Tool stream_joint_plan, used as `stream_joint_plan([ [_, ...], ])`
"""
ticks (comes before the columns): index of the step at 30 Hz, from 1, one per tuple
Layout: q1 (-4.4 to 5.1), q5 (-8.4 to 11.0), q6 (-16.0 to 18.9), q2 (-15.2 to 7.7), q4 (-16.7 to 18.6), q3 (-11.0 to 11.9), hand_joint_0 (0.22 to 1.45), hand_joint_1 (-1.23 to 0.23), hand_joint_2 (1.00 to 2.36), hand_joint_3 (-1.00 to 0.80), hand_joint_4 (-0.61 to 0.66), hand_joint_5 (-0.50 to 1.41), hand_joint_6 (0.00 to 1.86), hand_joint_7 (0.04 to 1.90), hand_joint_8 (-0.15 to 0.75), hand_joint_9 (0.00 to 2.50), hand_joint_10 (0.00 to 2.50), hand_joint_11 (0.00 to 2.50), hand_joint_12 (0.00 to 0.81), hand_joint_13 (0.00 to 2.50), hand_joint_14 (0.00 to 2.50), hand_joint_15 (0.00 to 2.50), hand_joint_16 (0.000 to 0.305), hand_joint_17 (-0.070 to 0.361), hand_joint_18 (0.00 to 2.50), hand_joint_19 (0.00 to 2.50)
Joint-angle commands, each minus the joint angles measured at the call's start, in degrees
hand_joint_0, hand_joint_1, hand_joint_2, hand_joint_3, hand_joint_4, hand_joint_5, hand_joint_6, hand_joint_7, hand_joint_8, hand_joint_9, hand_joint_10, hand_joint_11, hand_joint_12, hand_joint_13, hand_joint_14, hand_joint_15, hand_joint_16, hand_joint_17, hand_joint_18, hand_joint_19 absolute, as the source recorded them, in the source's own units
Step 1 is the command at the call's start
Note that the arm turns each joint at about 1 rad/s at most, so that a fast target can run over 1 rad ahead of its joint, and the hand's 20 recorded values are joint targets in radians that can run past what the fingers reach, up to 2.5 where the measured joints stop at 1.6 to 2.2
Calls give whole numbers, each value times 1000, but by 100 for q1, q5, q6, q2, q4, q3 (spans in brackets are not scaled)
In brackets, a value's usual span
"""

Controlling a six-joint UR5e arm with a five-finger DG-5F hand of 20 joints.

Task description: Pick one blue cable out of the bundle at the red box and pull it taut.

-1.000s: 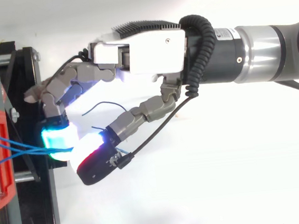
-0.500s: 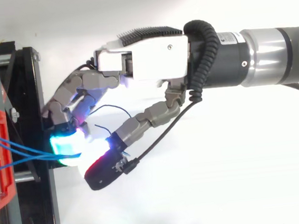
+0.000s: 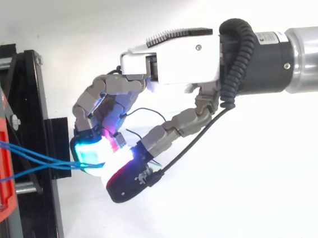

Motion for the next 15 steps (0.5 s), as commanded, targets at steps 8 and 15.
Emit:
stream_joint_plan([
  [8, 42, 15, 584, 52, -170, 9, 679, -786, 1013, -300, 103, -175, 933, 965, 363, 1010, 10, 1171, 362, 964, 22, 735, 52, 116, 606, 440],
  [15, 86, 59, 654, 149, -513, 70, 684, -794, 1012, -319, 102, -176, 930, 960, 364, 993, 10, 1147, 362, 996, 25, 764, 52, 116, 619, 444],
])
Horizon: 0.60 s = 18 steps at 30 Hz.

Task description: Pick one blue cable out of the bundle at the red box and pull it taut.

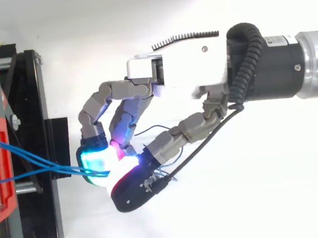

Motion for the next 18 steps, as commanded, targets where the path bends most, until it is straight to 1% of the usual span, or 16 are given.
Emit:
stream_joint_plan([
  [1, 19, 35, 18, 28, -168, 41, 682, -794, 1012, -316, 103, -177, 930, 954, 363, 978, 10, 1136, 362, 996, 23, 759, 52, 116, 619, 447],
  [4, 28, 35, 71, 28, -352, 85, 682, -792, 1012, -321, 103, -177, 929, 960, 371, 940, 11, 1078, 370, 970, 23, 715, 52, 116, 622, 434],
  [5, 37, 35, 106, 28, -414, 102, 681, -790, 1012, -320, 105, -177, 928, 971, 373, 925, 13, 1042, 379, 936, 20, 625, 51, 115, 626, 421],
  [9, 54, 35, 220, 28, -572, 138, 680, -780, 1013, -317, 107, -177, 929, 968, 383, 900, 13, 958, 383, 892, 19, 523, 51, 114, 627, 406],
  [12, 72, 35, 281, 28, -669, 173, 678, -776, 1013, -315, 107, -178, 930, 961, 386, 879, 13, 910, 386, 866, 17, 507, 51, 114, 627, 411],
  [17, 89, 35, 352, 28, -669, 173, 677, -769, 1012, -321, 112, -179, 931, 965, 392, 858, 13, 844, 388, 843, 19, 497, 51, 114, 624, 412],
  [18, 98, 35, 369, 28, -669, 173, 677, -768, 1012, -321, 109, -179, 931, 957, 396, 875, 12, 878, 388, 843, 17, 501, 50, 114, 623, 409],
])
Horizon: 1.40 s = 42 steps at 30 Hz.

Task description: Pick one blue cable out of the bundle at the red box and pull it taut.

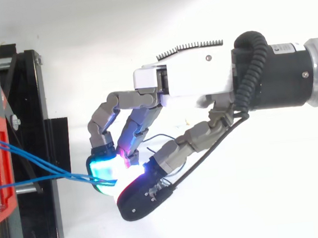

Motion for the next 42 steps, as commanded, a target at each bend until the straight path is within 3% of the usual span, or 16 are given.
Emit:
stream_joint_plan([
  [1, 12, 0, 54, 0, -9, 3, 679, -766, 1012, -327, 111, -179, 931, 961, 393, 892, 14, 905, 387, 842, 19, 505, 50, 114, 623, 412],
  [15, 21, 0, 142, 9, -36, 91, 746, -898, 1003, -457, 75, -179, 930, 938, 365, 927, 12, 1010, 369, 855, 21, 563, 51, 114, 646, 412],
  [21, 21, 0, 142, 9, -36, 82, 731, -898, 1000, -500, 148, -178, 923, 905, 367, 930, 13, 1014, 368, 857, 19, 561, 50, 113, 656, 415],
  [31, 21, 0, 151, 9, -36, 91, 579, -759, 1000, -500, 180, -175, 909, 924, 375, 950, 13, 1021, 381, 847, 19, 578, 52, 117, 634, 466],
  [42, 21, 0, 169, 0, -36, 91, 558, -683, 1000, -500, 184, -170, 900, 940, 383, 971, 13, 1028, 388, 846, 19, 578, 53, 120, 632, 492],
])
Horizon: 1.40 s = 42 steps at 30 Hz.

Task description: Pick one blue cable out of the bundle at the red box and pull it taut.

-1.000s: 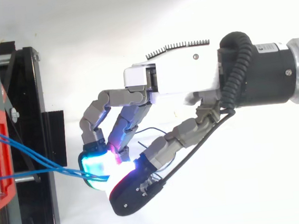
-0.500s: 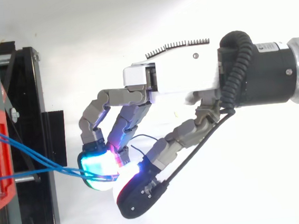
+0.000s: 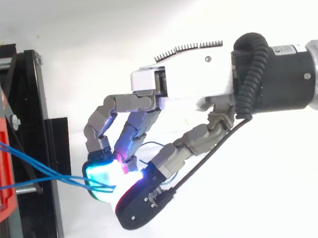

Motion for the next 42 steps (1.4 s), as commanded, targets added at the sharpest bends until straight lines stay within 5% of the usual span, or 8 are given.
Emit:
stream_joint_plan([
  [1, 0, 0, 1, -4, 0, -2, 575, -677, 1000, -500, 182, -169, 900, 942, 381, 971, 12, 1036, 385, 842, 21, 579, 52, 118, 627, 497],
  [8, 0, 0, 1, -4, 0, -2, 660, -753, 1011, -357, 153, -161, 911, 1006, 370, 1047, 10, 1198, 379, 862, 22, 587, 51, 116, 653, 481],
  [26, 9, 0, 1, 5, -53, -2, 808, -944, 1000, -500, 92, -178, 926, 994, 354, 1036, 8, 1260, 368, 871, 22, 591, 50, 113, 691, 414],
  [35, 9, 0, 1, 5, -53, -2, 550, -818, 1000, -500, 182, -172, 917, 960, 377, 1048, 8, 1250, 388, 877, 21, 607, 53, 119, 687, 482],
  [42, 0, 0, 1, -4, -53, -2, 567, -686, 1000, -500, 184, -164, 908, 995, 369, 1058, 8, 1239, 386, 871, 20, 610, 52, 118, 679, 496],
])
